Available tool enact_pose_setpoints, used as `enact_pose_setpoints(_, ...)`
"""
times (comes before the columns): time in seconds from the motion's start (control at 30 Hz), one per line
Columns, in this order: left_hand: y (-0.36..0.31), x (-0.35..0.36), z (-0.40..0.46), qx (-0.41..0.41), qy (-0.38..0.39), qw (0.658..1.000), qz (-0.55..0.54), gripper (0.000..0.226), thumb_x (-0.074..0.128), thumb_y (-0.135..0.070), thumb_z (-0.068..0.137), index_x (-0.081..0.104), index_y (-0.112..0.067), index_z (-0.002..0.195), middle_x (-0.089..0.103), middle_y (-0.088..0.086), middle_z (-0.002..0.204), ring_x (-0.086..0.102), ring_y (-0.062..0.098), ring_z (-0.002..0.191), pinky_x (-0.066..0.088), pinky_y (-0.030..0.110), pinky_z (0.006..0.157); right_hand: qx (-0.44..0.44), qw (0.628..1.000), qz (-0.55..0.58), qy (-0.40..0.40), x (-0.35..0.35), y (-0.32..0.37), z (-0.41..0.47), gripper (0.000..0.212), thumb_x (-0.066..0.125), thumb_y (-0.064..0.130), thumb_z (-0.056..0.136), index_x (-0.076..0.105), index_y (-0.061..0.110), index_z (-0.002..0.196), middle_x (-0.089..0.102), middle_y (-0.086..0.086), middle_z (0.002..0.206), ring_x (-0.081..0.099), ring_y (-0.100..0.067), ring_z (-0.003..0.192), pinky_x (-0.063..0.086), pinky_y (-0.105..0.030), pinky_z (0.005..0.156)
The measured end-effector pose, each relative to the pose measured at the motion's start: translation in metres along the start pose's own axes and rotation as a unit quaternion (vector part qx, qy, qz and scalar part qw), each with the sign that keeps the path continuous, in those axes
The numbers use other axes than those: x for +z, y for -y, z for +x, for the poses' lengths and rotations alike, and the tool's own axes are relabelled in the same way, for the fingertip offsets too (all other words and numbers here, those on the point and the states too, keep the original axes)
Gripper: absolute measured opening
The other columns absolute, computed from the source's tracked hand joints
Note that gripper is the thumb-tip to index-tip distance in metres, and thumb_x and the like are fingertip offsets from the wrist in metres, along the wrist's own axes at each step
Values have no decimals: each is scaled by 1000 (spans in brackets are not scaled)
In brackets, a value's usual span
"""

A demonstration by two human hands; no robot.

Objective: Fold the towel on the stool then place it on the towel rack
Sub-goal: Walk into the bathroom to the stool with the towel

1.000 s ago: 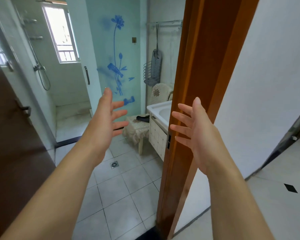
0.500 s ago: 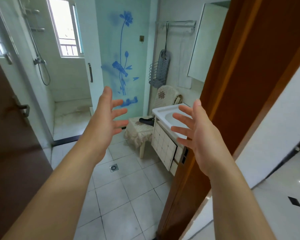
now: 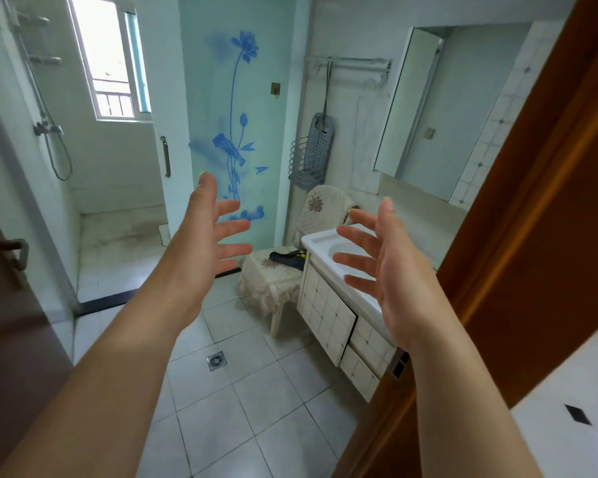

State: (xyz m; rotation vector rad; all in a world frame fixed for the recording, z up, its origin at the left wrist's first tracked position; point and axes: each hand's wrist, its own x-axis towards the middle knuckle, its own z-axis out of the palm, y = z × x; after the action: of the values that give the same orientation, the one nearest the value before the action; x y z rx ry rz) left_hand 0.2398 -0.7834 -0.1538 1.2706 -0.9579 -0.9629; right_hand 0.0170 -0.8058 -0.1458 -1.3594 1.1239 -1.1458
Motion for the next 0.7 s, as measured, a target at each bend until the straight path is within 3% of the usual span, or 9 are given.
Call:
enact_pose_setpoints(0.27,-1,-2,38,8,12,1000,8,74,21,-79,88,56,-32,133,67,-3,127,71,23,103,49,46,97,1,1000,11,-8,13,-3,41,60,27,74,94,59,40,132,67,14,129,68,-15,111,49,-51,104)
enact_pose_setpoints(0.5,0,5,76,9,-2,1000,22,75,26,-85,74,62,-39,122,72,-8,117,75,18,95,50,46,97,-4,1000,29,3,16,-12,90,60,30,79,91,61,43,129,69,17,125,70,-13,108,50,-49,102)
enact_pose_setpoints(0.7,-8,17,124,17,-30,999,26,70,25,-84,78,62,-39,117,71,-7,117,75,18,91,50,46,97,-14,998,53,20,17,-10,148,59,30,76,93,62,42,129,71,18,122,73,-12,102,52,-49,100)
